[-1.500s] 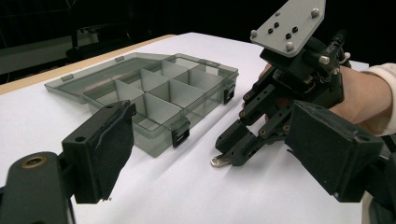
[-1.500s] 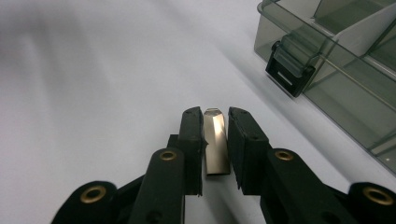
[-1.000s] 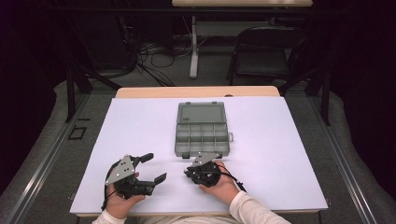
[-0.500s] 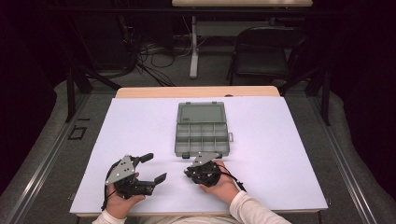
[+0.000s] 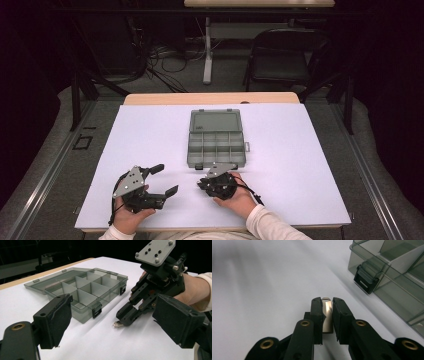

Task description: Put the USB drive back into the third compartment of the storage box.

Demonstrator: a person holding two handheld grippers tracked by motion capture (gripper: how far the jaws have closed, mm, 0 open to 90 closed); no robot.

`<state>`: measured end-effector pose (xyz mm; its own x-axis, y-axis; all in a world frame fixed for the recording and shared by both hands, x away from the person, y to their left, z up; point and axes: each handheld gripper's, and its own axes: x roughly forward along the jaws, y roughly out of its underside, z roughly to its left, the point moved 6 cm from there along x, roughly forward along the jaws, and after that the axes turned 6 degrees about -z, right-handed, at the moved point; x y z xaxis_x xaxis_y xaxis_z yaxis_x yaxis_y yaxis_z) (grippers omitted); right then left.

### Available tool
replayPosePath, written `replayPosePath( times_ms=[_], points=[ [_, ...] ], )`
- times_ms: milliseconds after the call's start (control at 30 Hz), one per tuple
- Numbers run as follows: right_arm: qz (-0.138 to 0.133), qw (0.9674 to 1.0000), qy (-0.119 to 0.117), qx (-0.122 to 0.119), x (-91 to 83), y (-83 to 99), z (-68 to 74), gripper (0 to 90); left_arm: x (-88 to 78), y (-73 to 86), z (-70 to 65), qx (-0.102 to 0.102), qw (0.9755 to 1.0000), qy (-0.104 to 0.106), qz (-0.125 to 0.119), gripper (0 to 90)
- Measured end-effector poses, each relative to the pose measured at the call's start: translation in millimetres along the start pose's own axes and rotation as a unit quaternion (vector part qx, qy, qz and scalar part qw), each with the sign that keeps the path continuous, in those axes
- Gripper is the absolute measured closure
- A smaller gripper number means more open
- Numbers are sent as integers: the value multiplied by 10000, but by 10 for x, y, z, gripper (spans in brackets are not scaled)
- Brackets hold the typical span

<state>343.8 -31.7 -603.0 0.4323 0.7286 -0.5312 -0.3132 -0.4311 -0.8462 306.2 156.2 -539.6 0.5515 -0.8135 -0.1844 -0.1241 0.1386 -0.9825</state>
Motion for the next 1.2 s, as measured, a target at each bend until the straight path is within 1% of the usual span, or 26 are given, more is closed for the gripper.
replayPosePath(
  times_ms=[433, 500, 1200],
  points=[
    [-170, 9998, 8, 89, -100, -75, -38, 794, 2, 3, 5, -5, 10000, 1, 2, 149],
    [-193, 9998, 8, 67, -113, -88, -43, 794, 3, 3, 5, -5, 10000, 3, -1, 149],
    [-384, 9992, 82, 124, -247, -185, -101, 794, 4, 5, 8, -39, 10000, 8, 4, 150]
  ],
)
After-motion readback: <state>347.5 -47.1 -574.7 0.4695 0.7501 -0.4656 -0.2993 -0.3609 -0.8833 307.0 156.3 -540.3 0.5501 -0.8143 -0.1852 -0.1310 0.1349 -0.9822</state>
